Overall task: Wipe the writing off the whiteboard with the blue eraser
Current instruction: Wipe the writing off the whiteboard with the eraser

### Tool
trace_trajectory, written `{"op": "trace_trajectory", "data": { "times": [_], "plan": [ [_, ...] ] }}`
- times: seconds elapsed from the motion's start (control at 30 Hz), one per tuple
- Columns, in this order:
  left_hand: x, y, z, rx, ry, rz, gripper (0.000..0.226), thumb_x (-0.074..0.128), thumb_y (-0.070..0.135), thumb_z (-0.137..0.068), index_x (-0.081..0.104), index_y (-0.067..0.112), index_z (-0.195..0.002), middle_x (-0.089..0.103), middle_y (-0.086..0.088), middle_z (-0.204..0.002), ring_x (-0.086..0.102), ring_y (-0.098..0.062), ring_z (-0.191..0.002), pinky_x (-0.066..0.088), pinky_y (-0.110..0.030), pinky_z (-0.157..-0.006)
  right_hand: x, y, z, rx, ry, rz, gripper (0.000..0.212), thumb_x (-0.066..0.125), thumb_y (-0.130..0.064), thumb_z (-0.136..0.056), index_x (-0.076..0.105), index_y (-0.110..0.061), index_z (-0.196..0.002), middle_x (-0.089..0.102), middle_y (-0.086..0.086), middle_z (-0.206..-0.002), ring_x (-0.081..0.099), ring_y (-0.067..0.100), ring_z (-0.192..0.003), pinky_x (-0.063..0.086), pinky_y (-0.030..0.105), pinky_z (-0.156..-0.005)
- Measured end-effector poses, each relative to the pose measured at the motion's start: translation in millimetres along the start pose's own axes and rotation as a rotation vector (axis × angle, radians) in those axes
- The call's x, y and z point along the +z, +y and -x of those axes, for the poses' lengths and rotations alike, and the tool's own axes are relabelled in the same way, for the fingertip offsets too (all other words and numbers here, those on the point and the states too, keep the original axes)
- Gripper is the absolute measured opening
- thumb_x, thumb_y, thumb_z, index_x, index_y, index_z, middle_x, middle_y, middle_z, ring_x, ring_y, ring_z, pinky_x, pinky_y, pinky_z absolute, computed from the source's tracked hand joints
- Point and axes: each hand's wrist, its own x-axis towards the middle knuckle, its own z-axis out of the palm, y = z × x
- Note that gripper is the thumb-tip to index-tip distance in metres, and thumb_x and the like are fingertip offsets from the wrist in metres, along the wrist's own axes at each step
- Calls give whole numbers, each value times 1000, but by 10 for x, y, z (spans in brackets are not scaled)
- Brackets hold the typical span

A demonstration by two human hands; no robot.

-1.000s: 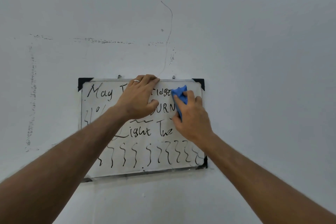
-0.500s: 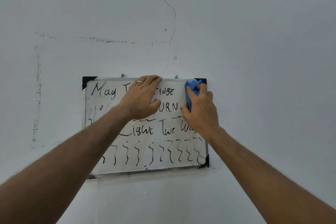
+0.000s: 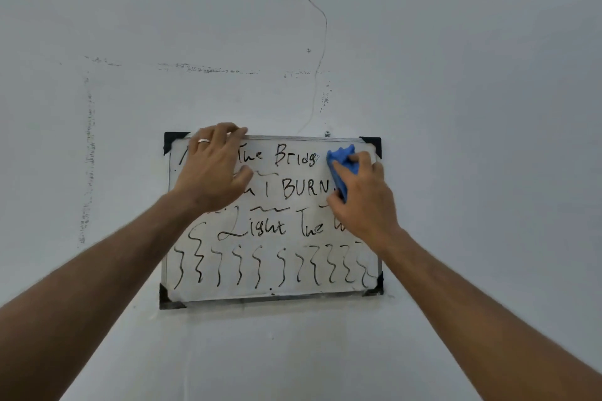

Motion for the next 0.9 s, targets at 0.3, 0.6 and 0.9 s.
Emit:
{"op": "trace_trajectory", "data": {
  "times": [0.3,0.6,0.9],
  "plan": [
    [-97,-355,124,-165,-34,14,80,37,53,-79,37,10,-147,32,-8,-147,22,-31,-141,23,-65,-113,22,-92,-75,27,25,-11,58,63,-29,-83,54,-18,-140,44,11,-130,46,29,-100,55,37,-66],
    [-191,-389,176,-161,-92,24,79,40,47,-82,33,11,-151,34,-9,-148,27,-33,-140,33,-58,-109,8,-139,-63,23,-11,23,59,62,-29,-85,51,-17,-141,43,12,-131,46,30,-100,56,39,-67],
    [-316,-511,188,-118,-123,53,75,37,39,-83,36,11,-152,38,-6,-149,29,-31,-138,37,-55,-109,27,-281,-103,-28,-24,50,60,60,-26,-85,47,-18,-143,41,13,-134,45,31,-101,55,39,-74]
  ]
}}
